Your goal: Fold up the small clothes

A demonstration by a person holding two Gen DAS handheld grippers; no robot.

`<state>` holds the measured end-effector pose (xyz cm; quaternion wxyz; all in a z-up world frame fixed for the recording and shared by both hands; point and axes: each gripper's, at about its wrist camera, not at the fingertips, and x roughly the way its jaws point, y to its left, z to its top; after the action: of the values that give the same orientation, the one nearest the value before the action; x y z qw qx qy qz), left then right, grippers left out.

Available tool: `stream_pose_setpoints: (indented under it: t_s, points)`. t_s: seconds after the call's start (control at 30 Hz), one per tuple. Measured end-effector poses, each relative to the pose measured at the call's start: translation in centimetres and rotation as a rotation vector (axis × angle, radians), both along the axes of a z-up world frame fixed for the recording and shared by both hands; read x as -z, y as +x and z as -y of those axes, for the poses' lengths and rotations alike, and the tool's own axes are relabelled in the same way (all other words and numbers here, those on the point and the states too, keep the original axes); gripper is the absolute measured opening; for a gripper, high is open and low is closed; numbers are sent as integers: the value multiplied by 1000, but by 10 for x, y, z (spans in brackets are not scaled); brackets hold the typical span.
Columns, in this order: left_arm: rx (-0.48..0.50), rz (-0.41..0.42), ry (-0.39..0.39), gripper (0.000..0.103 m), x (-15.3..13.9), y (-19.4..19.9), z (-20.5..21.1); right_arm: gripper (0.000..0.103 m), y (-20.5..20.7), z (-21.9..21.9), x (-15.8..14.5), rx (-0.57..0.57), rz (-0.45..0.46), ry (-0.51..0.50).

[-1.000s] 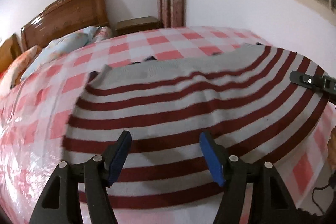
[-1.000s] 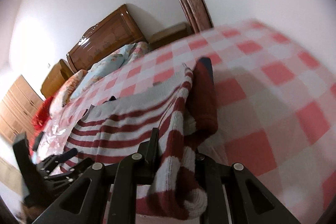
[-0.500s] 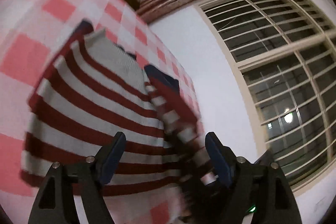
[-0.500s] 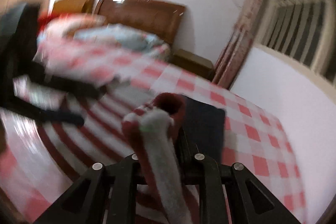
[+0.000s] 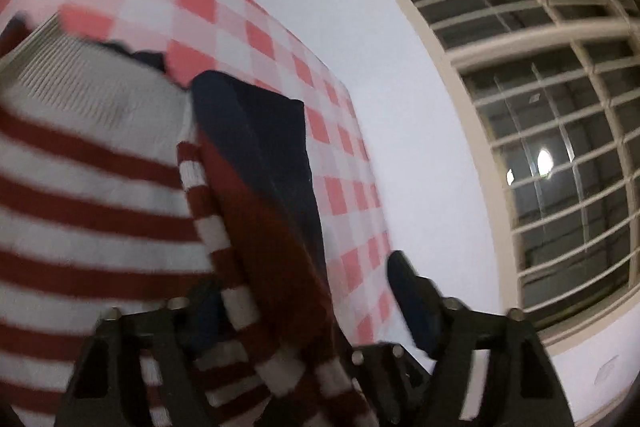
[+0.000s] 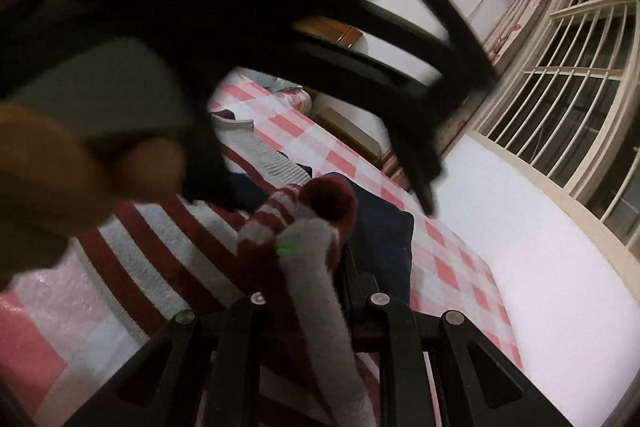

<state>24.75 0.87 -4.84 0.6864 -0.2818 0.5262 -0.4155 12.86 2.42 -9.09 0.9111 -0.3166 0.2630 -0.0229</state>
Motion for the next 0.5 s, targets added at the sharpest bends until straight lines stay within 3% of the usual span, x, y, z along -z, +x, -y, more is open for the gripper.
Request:
stream_pose_setpoints:
  t_s: [0.03,0.07,0.17,0.33,0.5]
  points:
    - [4,30,65,24,-4,1,6,24,-2,3,-2,1,-11,2]
    - [8,53,111,21,-8,2,11,103,-4,7,-5,-3,-27,17]
    - [19,131,185,19,-27,1,21,103,-22,38,-17,16,-43,145]
    - [79,239,256,18,-69,-6,49,103,-35,98,-5,120,-180,447]
    - [103,276,306,18,-89,-8,63,103,-22,89,-7,133,-192,485]
